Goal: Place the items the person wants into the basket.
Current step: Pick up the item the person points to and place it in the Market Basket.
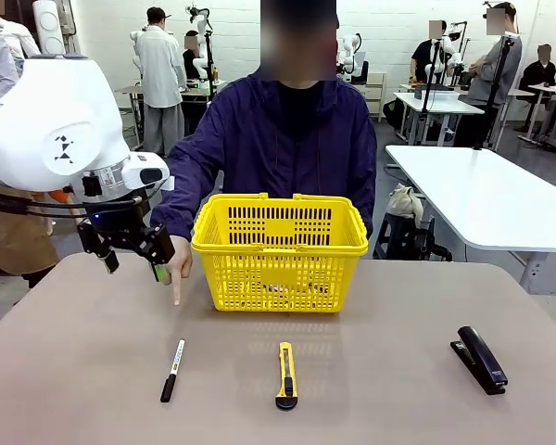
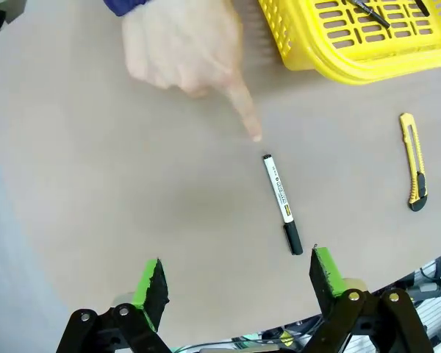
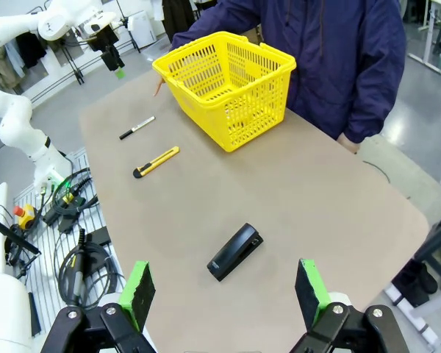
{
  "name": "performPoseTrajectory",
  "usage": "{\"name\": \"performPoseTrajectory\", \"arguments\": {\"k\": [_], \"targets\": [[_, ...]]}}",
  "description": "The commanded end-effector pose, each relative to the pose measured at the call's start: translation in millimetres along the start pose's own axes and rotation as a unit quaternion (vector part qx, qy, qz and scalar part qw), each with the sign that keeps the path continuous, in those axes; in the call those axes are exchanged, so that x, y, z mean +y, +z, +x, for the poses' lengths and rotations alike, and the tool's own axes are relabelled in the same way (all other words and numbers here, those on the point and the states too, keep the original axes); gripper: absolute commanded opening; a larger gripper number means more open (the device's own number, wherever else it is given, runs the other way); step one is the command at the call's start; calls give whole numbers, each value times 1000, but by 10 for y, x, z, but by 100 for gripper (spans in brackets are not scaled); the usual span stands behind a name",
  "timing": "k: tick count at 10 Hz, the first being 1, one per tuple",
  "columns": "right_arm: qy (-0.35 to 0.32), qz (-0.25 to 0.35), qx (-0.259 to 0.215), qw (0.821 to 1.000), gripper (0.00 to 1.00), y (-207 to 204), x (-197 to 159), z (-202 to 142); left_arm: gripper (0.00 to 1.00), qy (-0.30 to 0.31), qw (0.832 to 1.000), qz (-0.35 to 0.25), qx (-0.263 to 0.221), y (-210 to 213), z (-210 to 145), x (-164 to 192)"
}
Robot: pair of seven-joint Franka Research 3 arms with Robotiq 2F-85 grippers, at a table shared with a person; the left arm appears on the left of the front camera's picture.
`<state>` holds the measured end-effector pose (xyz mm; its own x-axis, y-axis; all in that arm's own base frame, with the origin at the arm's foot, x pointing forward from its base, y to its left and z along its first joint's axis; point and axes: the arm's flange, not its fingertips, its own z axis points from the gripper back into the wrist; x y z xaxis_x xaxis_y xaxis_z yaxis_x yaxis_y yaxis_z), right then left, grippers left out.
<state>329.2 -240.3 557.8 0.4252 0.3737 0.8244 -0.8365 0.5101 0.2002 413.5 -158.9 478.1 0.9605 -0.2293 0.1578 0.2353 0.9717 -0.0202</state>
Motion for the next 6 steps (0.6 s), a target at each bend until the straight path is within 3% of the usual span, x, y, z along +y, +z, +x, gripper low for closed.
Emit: {"name": "performPoseTrajectory", "arguments": {"k": [1,6], "targets": [[10,1,-18,1000,100,-10,-15,2,100,10,1000,27,-8,33,-15,-26],[10,1,-18,1000,100,-10,-15,2,100,10,1000,27,-8,33,-15,-26]]}}
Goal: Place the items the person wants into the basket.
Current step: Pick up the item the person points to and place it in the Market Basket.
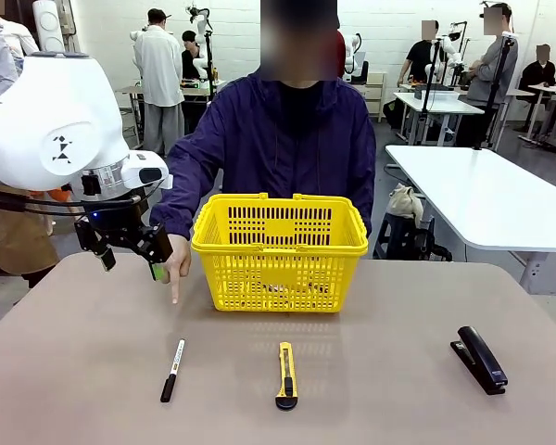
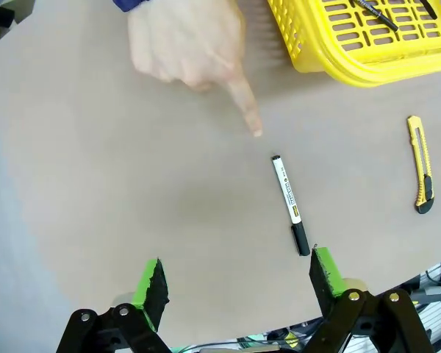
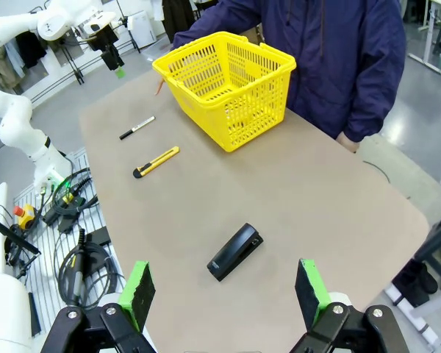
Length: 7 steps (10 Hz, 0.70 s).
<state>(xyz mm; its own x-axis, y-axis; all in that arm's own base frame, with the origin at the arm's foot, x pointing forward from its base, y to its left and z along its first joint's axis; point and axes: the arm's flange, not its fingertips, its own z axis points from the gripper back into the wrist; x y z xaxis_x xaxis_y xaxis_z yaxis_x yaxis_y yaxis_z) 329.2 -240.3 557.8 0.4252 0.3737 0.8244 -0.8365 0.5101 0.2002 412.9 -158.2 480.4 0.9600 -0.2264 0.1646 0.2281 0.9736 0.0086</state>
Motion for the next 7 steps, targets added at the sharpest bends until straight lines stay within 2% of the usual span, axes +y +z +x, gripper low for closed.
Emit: {"name": "performPoseTrajectory", "arguments": {"k": [1,2,5,7], "targets": [[10,1,-18,1000,100,-10,-15,2,100,0,1000,0,0,0,0,1],[10,1,-18,1000,100,-10,-15,2,100,-2,1000,-4,9,-162,-69,-166],[10,1,-18,1000,100,-10,-15,2,100,61,998,9,33,-632,-163,-593],[10,1,-18,1000,100,-10,-15,2,100,84,995,4,49,-903,-177,-726]]}}
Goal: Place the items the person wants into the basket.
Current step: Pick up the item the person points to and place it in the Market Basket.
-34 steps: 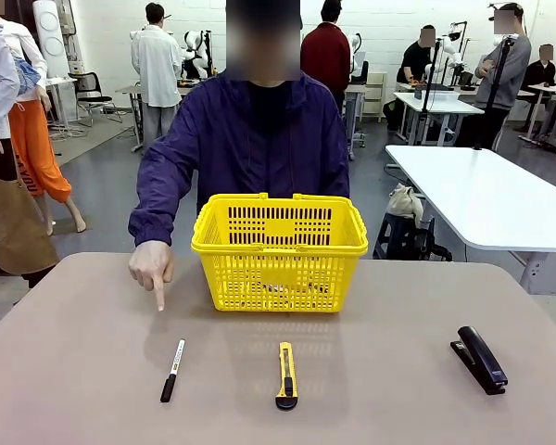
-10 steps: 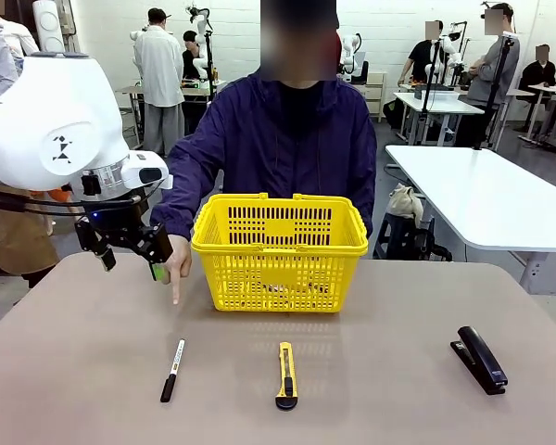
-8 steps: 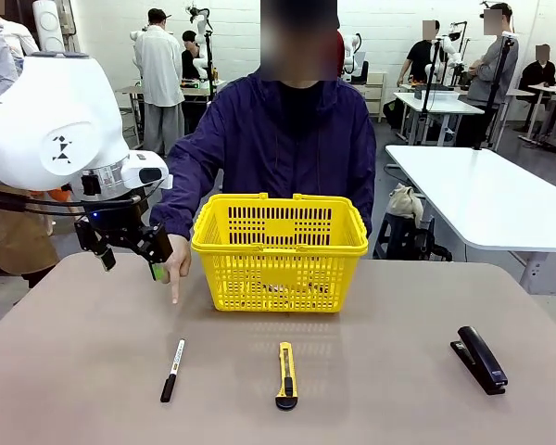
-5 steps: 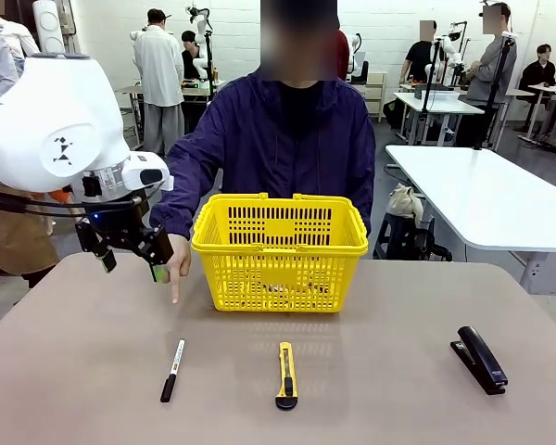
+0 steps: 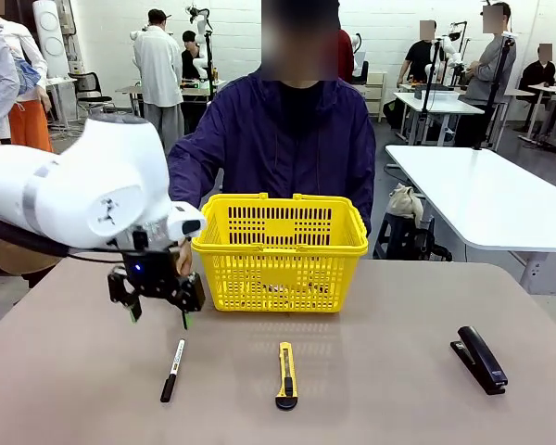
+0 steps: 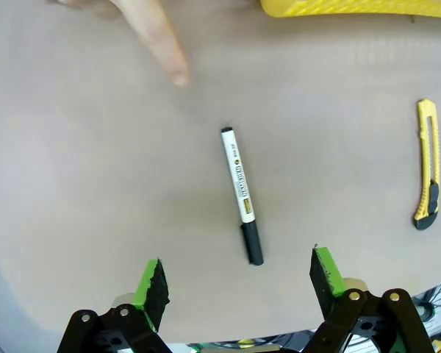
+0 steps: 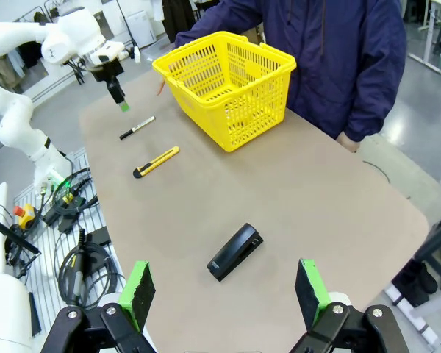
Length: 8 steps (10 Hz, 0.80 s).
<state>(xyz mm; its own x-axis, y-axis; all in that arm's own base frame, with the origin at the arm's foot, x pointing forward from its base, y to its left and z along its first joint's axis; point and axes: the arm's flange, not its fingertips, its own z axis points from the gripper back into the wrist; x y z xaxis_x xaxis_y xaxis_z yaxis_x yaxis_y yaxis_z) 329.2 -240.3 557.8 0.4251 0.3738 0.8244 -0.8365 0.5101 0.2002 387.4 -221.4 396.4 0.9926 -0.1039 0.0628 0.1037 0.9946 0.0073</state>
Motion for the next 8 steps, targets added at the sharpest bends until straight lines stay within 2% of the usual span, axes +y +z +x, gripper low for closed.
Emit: {"name": "performPoseTrajectory", "arguments": {"k": [1,3,8], "targets": [[10,1,-18,1000,100,-10,-15,2,100,35,999,-10,4,-203,62,-100],[10,1,-18,1000,100,-10,-15,2,100,51,998,-16,16,-414,29,-162],[10,1,-18,1000,100,-10,-15,2,100,45,999,-21,19,-654,45,-107]]}}
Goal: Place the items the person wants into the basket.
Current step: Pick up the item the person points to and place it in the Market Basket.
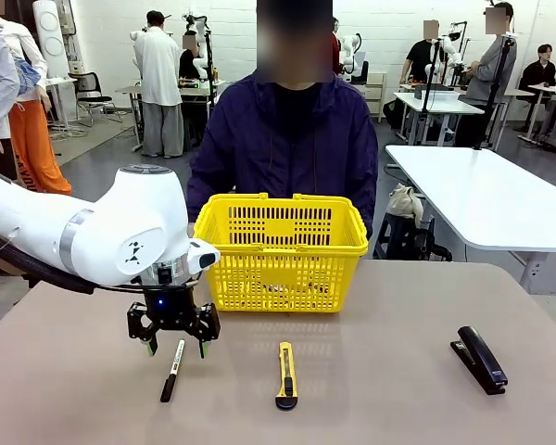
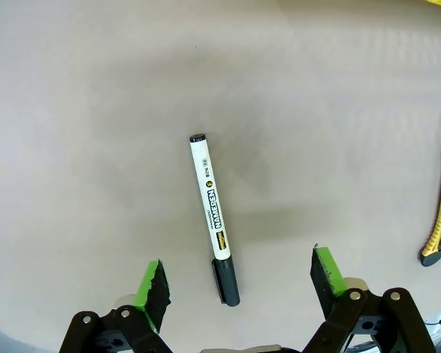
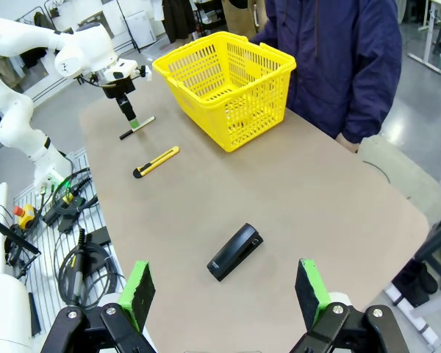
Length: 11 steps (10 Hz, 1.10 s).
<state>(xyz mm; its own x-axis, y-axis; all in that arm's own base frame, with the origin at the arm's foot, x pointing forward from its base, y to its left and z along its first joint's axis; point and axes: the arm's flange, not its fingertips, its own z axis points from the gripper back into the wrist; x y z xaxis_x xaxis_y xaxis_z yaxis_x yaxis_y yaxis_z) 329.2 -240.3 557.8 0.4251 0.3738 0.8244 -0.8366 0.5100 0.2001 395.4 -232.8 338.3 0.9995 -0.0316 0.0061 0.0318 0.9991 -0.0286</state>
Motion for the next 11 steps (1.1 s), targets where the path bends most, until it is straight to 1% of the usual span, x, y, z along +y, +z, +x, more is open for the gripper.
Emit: {"name": "performPoseTrajectory", "arguments": {"k": [1,11], "targets": [[10,1,-18,1000,100,-10,-15,2,100,5,1000,-6,-3,-107,29,20],[10,1,-18,1000,100,-10,-15,2,100,13,1000,-15,23,-260,193,97]]}}
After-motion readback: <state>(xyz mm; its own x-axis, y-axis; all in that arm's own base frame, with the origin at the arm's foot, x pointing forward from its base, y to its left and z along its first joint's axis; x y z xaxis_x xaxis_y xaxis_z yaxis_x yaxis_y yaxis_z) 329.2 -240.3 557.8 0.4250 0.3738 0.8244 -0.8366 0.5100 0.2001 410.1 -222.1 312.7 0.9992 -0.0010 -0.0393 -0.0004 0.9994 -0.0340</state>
